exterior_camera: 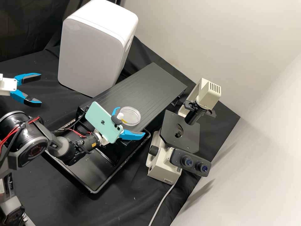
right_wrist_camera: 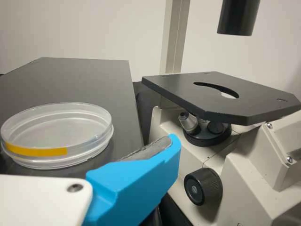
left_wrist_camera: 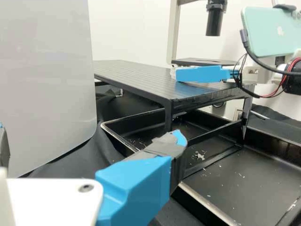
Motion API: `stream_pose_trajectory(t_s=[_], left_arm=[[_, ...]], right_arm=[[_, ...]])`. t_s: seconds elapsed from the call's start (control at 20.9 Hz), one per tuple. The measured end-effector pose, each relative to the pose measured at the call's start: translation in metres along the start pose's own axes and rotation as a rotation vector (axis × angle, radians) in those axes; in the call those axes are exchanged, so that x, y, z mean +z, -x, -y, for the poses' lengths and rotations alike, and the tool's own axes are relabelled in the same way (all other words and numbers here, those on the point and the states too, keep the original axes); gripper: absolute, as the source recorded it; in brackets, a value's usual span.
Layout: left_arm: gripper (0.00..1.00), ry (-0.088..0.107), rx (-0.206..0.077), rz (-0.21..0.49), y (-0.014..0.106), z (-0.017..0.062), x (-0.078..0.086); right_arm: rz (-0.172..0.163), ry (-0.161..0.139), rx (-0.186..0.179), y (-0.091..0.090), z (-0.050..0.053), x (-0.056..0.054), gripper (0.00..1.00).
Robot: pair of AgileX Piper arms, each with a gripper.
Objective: Remove the lid from the petri dish
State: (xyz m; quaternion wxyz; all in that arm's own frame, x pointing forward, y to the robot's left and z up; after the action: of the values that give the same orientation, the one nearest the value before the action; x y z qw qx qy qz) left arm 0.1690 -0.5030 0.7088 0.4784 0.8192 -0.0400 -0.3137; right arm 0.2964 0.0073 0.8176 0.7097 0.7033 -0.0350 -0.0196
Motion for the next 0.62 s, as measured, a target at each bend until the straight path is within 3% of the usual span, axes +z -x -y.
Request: stream_pose_trajectory(t_s=[0.33,0.62], left_arm=[[1.0,0.003,0.006,-0.01,-0.004,-0.0011,-0.001],[1.0,0.003,0.007,-0.012,-0.004,-0.0012,-0.001]], right_arm=[[-0.025,0.025,0.02,-0.008,-0.004,-0.007,1.0],[-0.056,0.054,0.005,-0.019,0.004,-0.016,1.0]])
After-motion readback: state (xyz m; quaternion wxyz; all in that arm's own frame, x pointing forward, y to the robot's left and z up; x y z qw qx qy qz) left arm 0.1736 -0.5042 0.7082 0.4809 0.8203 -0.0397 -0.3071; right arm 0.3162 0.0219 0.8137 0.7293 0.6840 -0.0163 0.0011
